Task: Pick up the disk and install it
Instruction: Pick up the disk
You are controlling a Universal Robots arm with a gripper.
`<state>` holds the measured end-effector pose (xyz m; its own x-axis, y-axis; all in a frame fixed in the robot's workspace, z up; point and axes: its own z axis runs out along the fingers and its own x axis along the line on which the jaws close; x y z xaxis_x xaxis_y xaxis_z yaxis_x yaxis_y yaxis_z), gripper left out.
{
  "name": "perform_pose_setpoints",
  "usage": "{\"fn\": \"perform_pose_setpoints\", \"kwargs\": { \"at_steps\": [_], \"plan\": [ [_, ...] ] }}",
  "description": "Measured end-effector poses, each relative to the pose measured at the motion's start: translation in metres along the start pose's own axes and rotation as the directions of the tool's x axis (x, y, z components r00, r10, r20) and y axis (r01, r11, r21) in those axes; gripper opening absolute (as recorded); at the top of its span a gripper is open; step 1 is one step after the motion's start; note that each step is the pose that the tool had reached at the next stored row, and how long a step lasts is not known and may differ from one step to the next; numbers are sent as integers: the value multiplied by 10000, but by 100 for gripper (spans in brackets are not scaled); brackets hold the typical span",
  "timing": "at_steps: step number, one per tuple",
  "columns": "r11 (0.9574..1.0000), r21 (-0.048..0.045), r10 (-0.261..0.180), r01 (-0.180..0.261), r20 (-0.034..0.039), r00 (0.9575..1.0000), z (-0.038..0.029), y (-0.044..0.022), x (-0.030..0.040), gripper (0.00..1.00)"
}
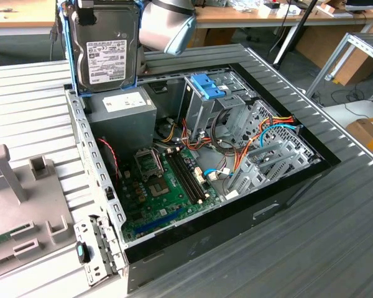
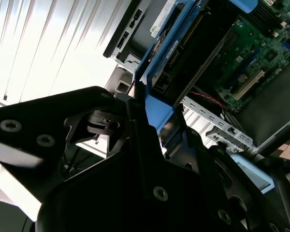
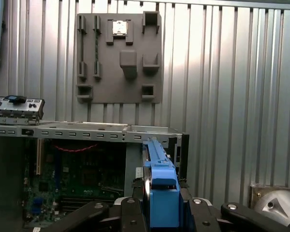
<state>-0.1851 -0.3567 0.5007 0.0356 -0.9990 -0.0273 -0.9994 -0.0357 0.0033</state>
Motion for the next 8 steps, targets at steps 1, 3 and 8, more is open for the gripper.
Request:
{"fn": "perform_pose_setpoints", "kwargs": {
  "at_steps": [1, 3, 8],
  "plan": [
    [10000, -1, 0, 0, -1, 10000, -1, -32, 0, 36],
    [10000, -1, 0, 0, -1, 10000, -1, -102, 0, 36],
    [10000, 0, 0, 0, -1, 10000, -1, -161, 1, 36]
  ]
}}
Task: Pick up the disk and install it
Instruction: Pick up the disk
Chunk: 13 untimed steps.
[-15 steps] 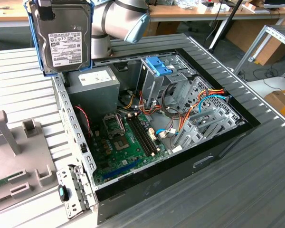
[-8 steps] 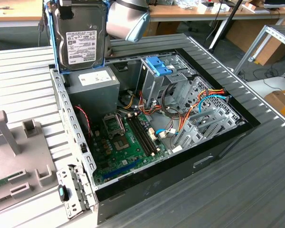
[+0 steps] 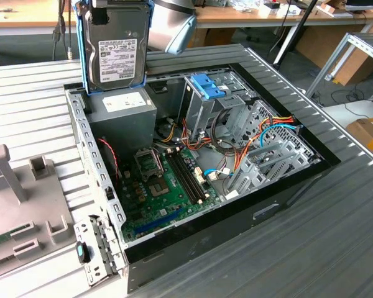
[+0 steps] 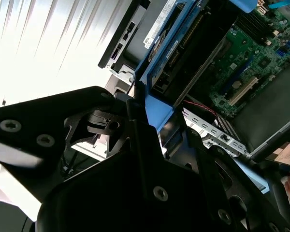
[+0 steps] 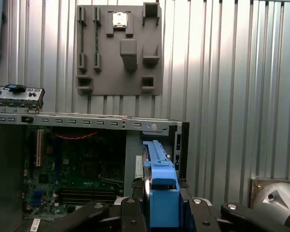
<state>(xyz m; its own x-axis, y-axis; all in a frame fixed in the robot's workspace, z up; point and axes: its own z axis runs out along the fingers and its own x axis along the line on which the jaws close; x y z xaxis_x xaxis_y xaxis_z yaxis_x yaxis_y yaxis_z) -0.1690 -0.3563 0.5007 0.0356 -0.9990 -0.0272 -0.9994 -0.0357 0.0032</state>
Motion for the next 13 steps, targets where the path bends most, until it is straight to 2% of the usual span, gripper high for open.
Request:
{"fn": "perform_pose_setpoints", "kwargs": {
  "at_steps": [3, 7, 13],
  "plan": [
    [10000, -2, -2, 2, -1, 10000, 0, -6, 0, 36],
    [10000, -1, -1, 1, 0, 10000, 0, -47, 1, 36],
    [10000, -1, -1, 1, 0, 10000, -1, -258, 7, 36]
  ]
}}
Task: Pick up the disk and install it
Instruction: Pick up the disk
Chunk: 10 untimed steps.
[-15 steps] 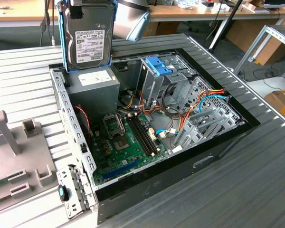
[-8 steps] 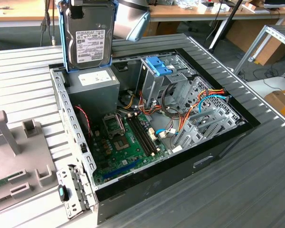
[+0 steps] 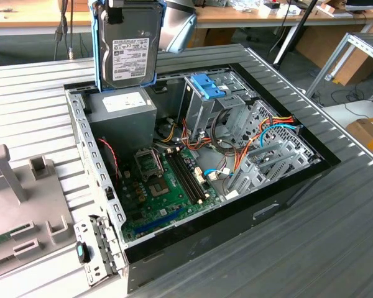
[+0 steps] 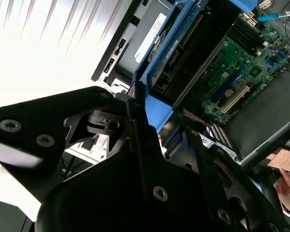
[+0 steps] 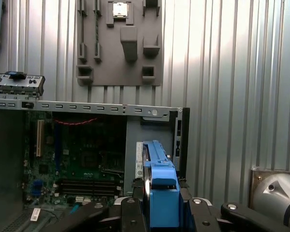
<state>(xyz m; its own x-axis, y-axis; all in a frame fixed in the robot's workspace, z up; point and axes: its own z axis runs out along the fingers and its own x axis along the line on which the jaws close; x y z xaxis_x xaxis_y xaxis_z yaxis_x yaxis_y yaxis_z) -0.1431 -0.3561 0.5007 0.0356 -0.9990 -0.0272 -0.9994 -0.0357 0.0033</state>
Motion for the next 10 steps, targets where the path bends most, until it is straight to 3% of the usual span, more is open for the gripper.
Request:
{"fn": "perform_pose_setpoints", "kwargs": {
  "at_steps": [6, 10],
  "plan": [
    [10000, -1, -1, 1, -1, 10000, -1, -123, 3, 36],
    [10000, 0, 0, 0, 0, 10000, -1, -128, 4, 36]
  ]
}}
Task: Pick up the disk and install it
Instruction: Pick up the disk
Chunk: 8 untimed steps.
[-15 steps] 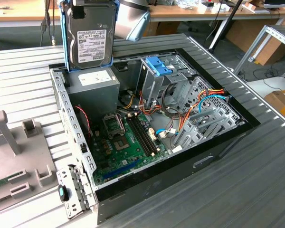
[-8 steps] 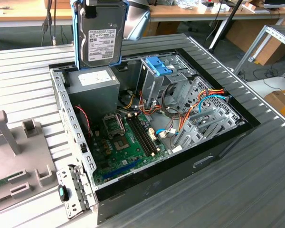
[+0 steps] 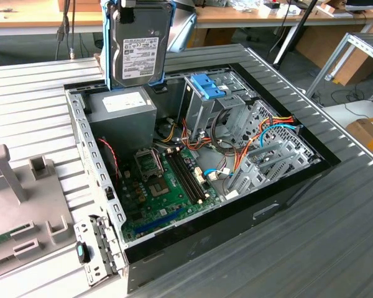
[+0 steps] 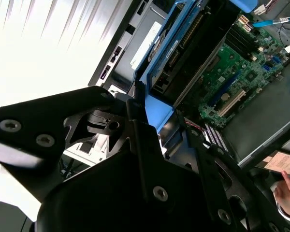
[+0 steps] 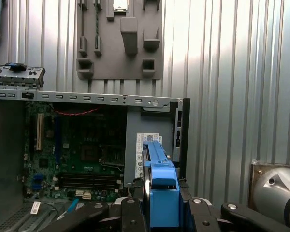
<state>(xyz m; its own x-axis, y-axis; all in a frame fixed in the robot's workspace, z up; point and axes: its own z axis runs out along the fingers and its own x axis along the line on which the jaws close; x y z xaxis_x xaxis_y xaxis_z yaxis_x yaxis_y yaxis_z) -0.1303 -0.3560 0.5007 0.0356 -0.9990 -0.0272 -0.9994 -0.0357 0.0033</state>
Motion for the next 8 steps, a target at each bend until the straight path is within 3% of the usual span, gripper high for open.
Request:
{"fn": "perform_pose_setpoints", "kwargs": {
  "at_steps": [5, 8],
  "plan": [
    [10000, 0, -2, 2, 0, 10000, 0, -9, 0, 36],
    [10000, 0, 0, 0, 0, 10000, 0, -81, 3, 36]
  ]
}}
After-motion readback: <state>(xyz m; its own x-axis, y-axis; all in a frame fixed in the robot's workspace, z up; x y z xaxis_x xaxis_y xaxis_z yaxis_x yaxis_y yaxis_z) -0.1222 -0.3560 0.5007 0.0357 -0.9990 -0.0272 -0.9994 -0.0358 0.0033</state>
